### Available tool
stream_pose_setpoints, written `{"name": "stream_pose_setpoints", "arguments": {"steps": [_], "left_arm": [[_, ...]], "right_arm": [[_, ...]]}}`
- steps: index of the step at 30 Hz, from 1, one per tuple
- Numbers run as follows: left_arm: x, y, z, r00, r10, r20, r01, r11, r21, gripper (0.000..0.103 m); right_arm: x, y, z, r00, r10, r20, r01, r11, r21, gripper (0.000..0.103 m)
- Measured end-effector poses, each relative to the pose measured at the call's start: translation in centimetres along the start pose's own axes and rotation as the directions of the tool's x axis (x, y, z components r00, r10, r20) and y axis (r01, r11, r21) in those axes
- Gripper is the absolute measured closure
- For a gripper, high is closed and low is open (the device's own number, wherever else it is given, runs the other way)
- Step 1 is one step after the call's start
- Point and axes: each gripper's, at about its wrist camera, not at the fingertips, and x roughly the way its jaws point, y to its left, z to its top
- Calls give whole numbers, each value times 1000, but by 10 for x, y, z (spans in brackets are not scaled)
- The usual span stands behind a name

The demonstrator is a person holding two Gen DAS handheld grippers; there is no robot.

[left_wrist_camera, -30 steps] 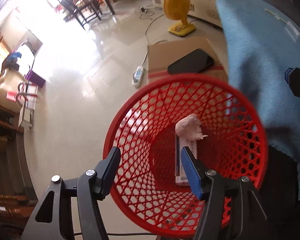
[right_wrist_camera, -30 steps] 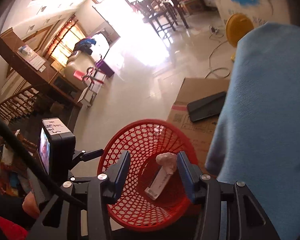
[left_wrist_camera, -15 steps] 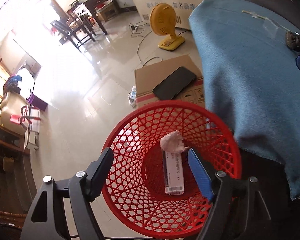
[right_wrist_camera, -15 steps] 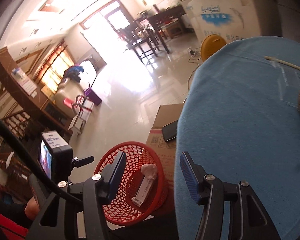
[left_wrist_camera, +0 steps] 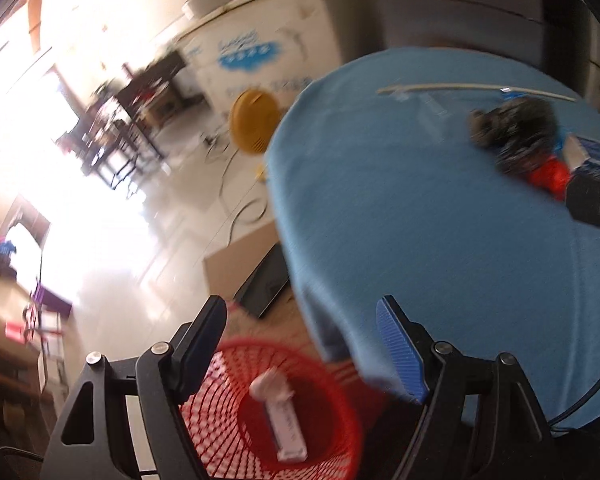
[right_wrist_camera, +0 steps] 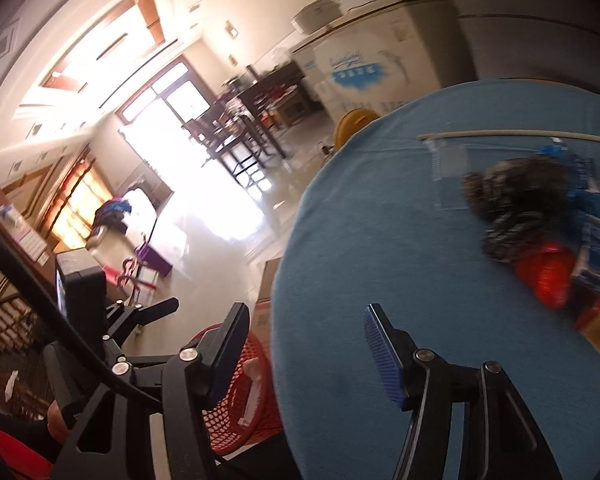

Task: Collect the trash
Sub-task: 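Move both tools back over the table toward the remaining trash, then grasp the red-and-white medicine box with the right tool while the left tool approaches the blue toothpaste box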

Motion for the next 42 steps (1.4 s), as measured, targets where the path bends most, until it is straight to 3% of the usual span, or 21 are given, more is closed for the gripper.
{"name": "stream_pose_setpoints", "arguments": {"steps": [7, 15, 21, 27, 32, 34, 38, 40, 42], "left_arm": [[-14, -49, 30, 995, -85, 57, 79, 992, 101, 24], [-19, -98, 47, 986, -152, 73, 137, 974, 179, 24], [-9, -135, 60, 981, -192, 34, 179, 956, 234, 24], [12, -161, 77, 956, -288, -54, 292, 923, 249, 24], [19, -167, 99, 919, -382, -100, 395, 889, 231, 24], [21, -165, 108, 913, -397, -99, 409, 887, 214, 24], [27, -162, 120, 890, -437, -128, 455, 872, 182, 24], [30, -160, 129, 876, -461, -139, 479, 863, 158, 24], [31, -161, 137, 861, -489, -139, 506, 852, 137, 24]], "right_arm": [[-55, -40, -4, 992, -94, 89, 86, 992, 87, 39], [-103, -75, -13, 967, -203, 151, 177, 969, 173, 39], [-127, -105, -18, 940, -299, 166, 254, 935, 246, 38], [-137, -136, -26, 912, -392, 121, 340, 886, 314, 37], [-145, -166, -38, 918, -382, 108, 310, 861, 404, 37], [-148, -175, -40, 921, -371, 118, 287, 852, 438, 37], [-142, -193, -39, 937, -326, 125, 238, 860, 452, 36], [-136, -211, -38, 948, -291, 127, 194, 848, 494, 36], [-129, -230, -38, 964, -210, 161, 94, 841, 532, 36]]}}
